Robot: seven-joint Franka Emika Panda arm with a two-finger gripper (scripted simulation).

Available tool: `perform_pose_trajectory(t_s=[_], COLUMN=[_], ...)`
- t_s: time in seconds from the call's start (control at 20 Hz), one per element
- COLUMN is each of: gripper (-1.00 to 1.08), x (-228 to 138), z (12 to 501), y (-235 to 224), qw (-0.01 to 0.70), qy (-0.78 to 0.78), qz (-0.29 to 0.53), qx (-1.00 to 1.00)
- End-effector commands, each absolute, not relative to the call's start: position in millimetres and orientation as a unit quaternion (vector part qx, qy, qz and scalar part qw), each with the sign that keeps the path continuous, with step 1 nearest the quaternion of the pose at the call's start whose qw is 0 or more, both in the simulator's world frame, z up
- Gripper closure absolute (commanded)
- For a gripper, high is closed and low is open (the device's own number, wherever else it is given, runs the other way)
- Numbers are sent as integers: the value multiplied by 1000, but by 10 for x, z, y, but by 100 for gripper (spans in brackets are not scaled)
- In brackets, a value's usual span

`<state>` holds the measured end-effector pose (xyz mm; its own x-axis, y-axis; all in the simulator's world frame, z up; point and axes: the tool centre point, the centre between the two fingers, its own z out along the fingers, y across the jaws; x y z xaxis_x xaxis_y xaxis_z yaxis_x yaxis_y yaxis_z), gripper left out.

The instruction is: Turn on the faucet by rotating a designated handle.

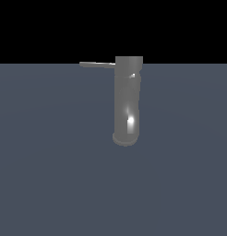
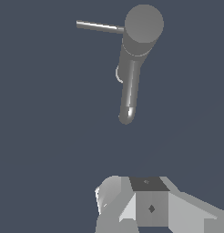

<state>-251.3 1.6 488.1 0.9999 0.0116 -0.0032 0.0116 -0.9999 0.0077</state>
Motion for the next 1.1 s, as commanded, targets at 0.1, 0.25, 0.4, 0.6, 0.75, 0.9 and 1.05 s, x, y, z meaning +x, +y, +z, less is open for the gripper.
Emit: perform_pose_trajectory(t_s=[0.1,0.25,0.4,0.6,0.75,0.9,1.05], gripper=[108,108,108,108,108,108,108], x=[-2510,-2494,-2489,-2495,-2479,-2440,-2381], z=[4878,4865,4854,4854,4853,4846,4836], y=[13,-3,-18,-20,-17,-13,-6], qw=[2,-7,-15,-16,-16,-16,-16], qy=[6,6,8,9,5,-5,-19], qz=[-3,-8,-13,-14,-14,-14,-14], qx=[1000,1000,1000,1000,1000,1000,1000])
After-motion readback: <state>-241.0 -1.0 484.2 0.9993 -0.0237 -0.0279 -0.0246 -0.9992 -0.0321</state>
